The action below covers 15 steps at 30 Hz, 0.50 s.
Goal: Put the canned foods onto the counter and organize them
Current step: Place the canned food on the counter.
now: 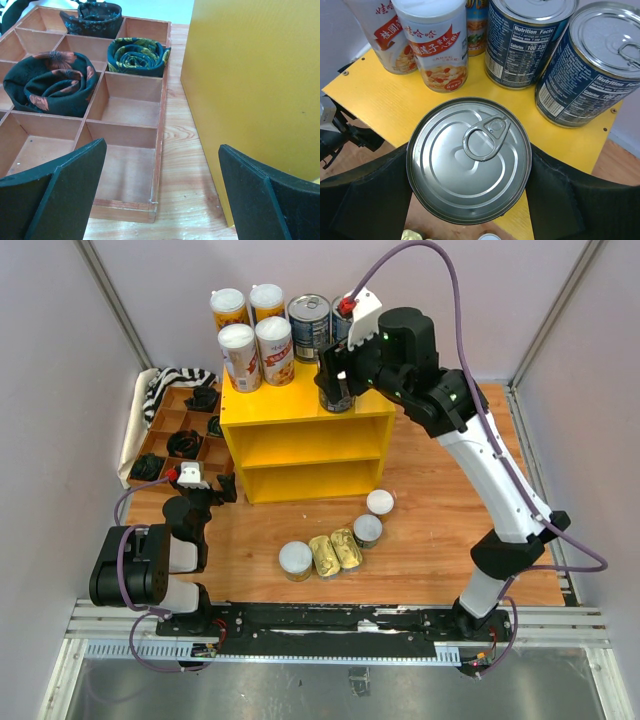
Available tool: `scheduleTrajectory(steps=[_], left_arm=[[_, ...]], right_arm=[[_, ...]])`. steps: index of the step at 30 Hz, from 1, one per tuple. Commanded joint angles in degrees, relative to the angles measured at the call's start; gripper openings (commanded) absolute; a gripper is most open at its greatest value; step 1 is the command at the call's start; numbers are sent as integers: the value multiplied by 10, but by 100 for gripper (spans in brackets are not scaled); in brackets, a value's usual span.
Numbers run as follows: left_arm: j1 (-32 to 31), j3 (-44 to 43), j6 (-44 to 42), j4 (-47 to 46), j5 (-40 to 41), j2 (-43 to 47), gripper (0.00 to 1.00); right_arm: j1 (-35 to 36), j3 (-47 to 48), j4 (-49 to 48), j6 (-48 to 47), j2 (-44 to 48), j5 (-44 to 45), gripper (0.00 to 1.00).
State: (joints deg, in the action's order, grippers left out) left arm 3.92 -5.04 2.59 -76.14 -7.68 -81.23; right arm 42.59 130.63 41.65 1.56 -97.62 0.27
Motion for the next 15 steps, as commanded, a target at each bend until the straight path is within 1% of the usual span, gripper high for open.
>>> scheduleTrajectory(steps=[1,2,3,5,6,7,8,9,13,15], left_arm=[[-3,-7,-7,-10,-3,-3,100],[-3,-6,-7,-10,-3,-3,100],[-3,-6,-7,-10,-3,-3,100],[-3,-6,-7,-10,-3,-3,100],[-2,-6,-7,-10,-3,-3,100],[-3,-6,-7,-10,-3,-3,100],[-3,-6,-7,-10,-3,-3,100],[-3,-6,-7,-10,-3,-3,100],[-3,-7,-7,-10,-3,-3,100],[-3,-6,-7,-10,-3,-3,100]], right_arm=[[-23,46,-57,27,-8,-69,11],[-27,44,-61,30,-11,-76,19],[-30,40,-65,32,-13,-79,31],[-36,29,-74,33,-13,-81,61],[-39,23,-78,32,-11,-83,74],[-40,12,-85,33,-8,-82,85],[-43,0,-94,33,-4,-80,93],[-46,-10,-100,34,0,-79,99],[-57,-43,-105,33,18,-83,99],[-65,-80,-116,32,39,-85,98]])
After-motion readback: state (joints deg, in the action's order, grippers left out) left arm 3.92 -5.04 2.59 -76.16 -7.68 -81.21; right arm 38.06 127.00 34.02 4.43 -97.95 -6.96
